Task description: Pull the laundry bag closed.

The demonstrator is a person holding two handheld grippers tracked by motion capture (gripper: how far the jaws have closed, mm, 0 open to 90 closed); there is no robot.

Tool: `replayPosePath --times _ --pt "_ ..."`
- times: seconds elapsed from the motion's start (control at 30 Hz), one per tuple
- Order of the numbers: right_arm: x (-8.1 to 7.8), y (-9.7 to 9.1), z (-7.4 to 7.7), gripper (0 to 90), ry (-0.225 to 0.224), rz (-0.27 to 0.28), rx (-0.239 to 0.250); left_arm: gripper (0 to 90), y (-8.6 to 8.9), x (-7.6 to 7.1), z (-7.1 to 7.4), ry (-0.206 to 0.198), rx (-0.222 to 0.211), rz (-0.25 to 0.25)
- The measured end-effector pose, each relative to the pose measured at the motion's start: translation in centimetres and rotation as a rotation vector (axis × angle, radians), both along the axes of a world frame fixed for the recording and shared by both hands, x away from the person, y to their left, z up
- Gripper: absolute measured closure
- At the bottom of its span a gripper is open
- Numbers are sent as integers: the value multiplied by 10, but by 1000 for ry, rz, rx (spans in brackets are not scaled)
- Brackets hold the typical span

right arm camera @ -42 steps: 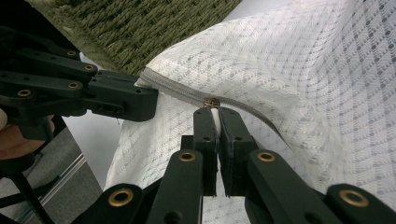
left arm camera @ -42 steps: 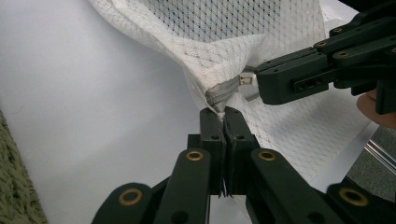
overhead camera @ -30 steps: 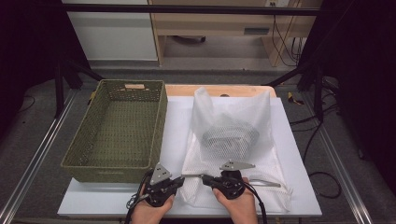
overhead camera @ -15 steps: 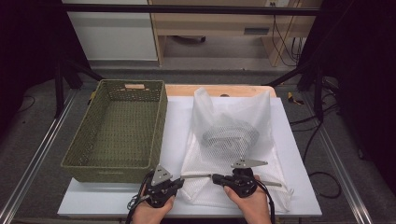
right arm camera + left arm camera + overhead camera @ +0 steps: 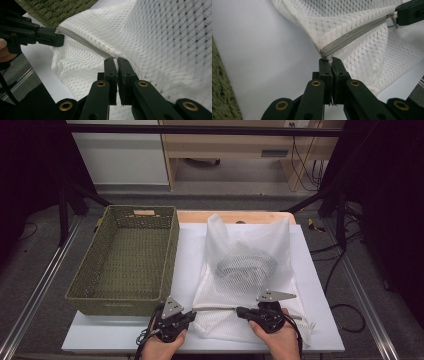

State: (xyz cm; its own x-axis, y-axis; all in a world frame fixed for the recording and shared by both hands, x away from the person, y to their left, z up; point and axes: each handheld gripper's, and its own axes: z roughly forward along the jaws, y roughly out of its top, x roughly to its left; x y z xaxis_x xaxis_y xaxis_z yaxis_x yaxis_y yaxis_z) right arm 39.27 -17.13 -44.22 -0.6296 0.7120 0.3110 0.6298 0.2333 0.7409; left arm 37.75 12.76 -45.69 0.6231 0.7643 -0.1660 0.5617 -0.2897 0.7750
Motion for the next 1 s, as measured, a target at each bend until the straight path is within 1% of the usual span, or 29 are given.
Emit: replayPosePath --times 0.07,0.2,0.27,0.33,0.43,0.6,0.73,0.83,0.97,1.0 --pt "0 -3 0 868 -5 -1 0 886 0 0 0 -1 6 1" --pt "2 -8 0 868 -14 -5 -5 886 0 1 0 0 3 -3" --pt "2 -9 0 868 -8 -4 -3 886 -1 1 -1 0 7 -2" --pt "3 -10 0 868 -10 -3 -8 886 -1 0 -2 1 4 1" --pt "4 -11 -1 868 -15 1 -2 886 -2 0 -1 0 7 -4" --pt "7 -14 -2 868 -5 8 3 886 -3 0 -1 -1 9 -5" --pt "7 -18 -1 868 9 -1 10 886 -1 0 -1 3 6 2" --pt "7 -20 -1 868 2 3 6 886 -2 -1 -1 0 9 1" --pt "5 -23 0 868 4 6 5 886 -3 -1 -1 -4 14 -4" --pt "5 -23 0 868 -3 8 3 886 -3 -1 -1 -3 12 -7"
